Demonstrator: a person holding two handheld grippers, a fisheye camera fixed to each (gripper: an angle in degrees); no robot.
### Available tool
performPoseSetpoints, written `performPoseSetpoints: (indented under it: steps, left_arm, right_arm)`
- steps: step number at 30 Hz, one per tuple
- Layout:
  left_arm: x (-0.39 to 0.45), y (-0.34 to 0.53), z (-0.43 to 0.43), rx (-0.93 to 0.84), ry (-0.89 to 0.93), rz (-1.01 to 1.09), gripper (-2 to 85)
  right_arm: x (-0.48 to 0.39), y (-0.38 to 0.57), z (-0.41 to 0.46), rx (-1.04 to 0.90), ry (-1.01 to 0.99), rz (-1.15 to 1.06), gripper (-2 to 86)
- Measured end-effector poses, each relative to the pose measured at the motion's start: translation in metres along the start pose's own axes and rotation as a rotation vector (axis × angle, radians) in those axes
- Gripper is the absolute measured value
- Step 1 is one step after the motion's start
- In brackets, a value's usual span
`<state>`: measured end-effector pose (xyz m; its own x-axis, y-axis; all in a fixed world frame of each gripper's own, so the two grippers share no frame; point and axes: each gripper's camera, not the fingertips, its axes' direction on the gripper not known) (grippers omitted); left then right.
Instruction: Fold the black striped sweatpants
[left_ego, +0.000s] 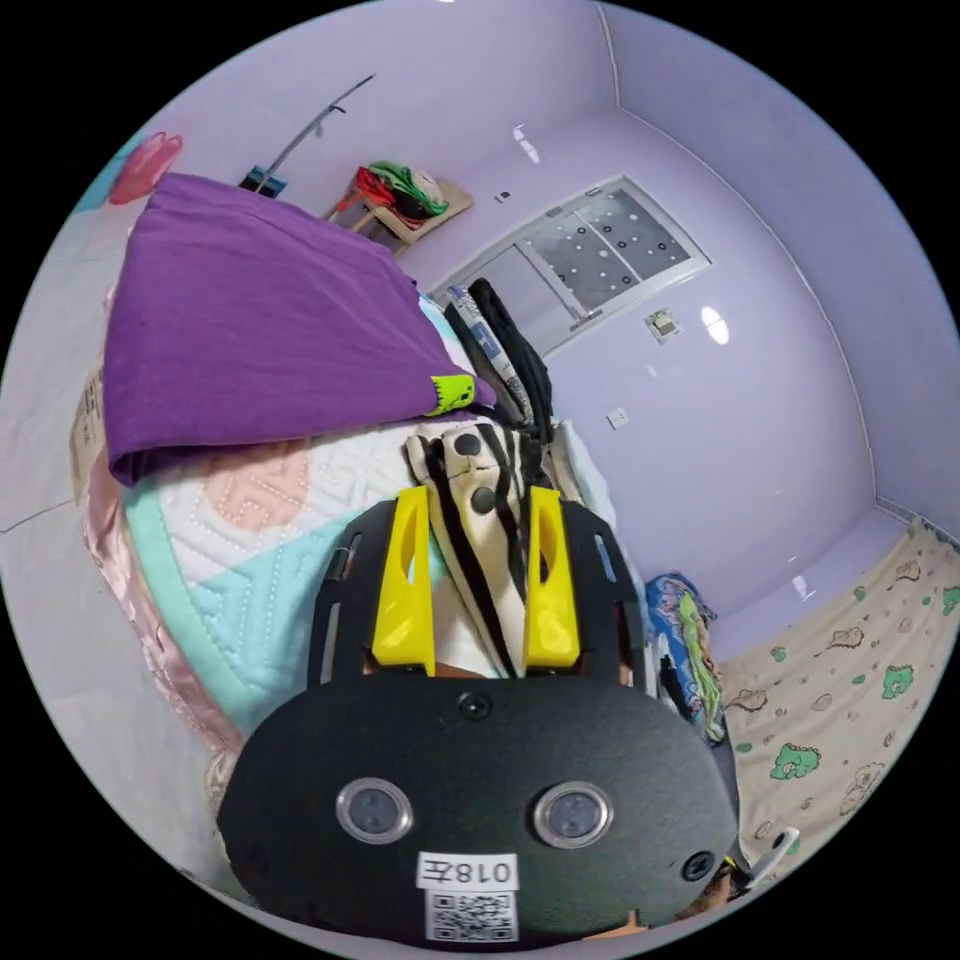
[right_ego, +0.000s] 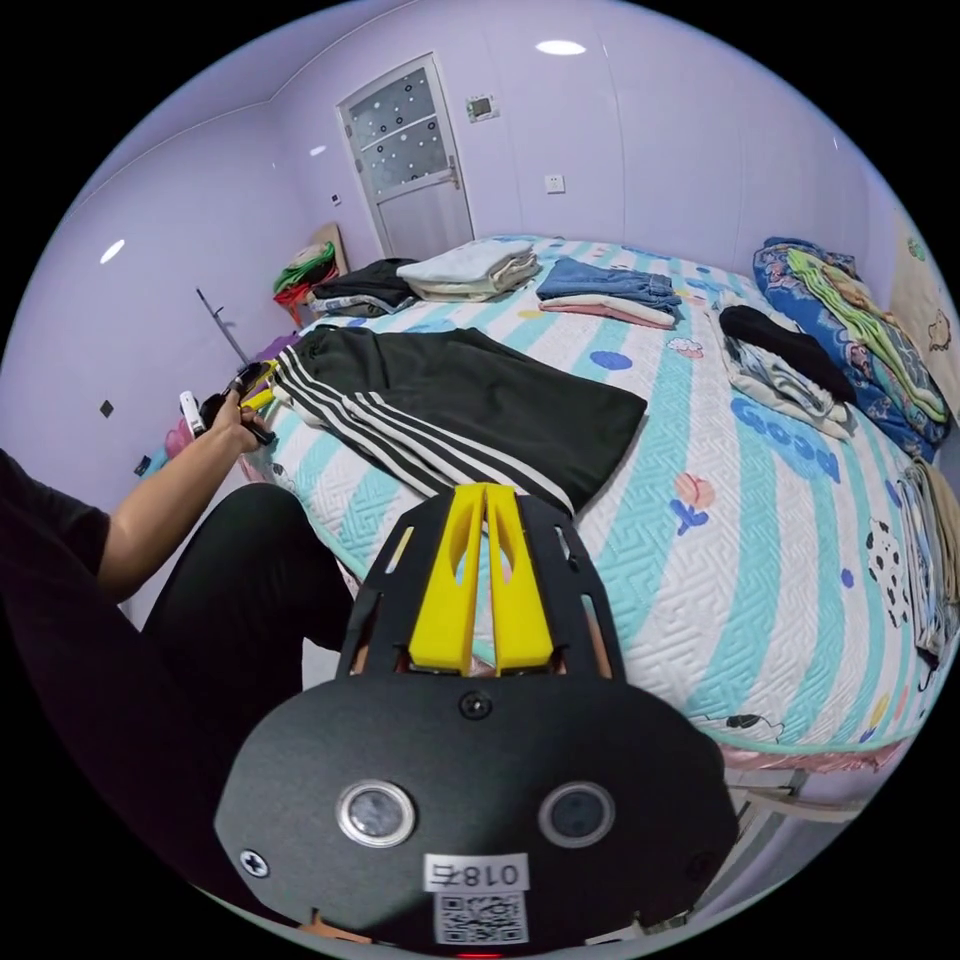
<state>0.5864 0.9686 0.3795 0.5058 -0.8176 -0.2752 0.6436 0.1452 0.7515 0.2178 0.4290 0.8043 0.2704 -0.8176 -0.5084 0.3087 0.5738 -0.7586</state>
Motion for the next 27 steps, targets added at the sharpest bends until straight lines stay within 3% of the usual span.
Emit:
performPoseSetpoints:
  steps: [7, 10, 16, 23, 27]
  left_arm:
    - [-0.010, -0.003, -0.002, -0.026, -0.026, -0.079, 13.6]
    - [0.001, 0.006, -0.017, 0.027, -0.124, -0.072, 14.0]
    - [-0.009, 0.006, -0.007, 0.030, 0.058, -0.132, 13.5]
    - [-0.013, -0.003, 0.009, -0.003, 0.262, -0.302, 6.1]
    - [0.042, -0.007, -0.003, 0.006, 0.287, -0.169, 5.7]
  right_arm:
    - [-0.006, 0.011, 0.006, -0.020, 0.008, -0.026, -0.1]
    - [-0.005, 0.016, 0.009, -0.021, 0.002, -0.017, -0.1]
    - [-0.004, 0.024, 0.017, -0.033, -0.002, -0.020, -0.1]
    - [0.001, 0.035, 0.023, -0.021, -0.017, 0.030, -0.2]
    - [0.000, 0.042, 0.028, -0.012, -0.027, 0.037, -0.1]
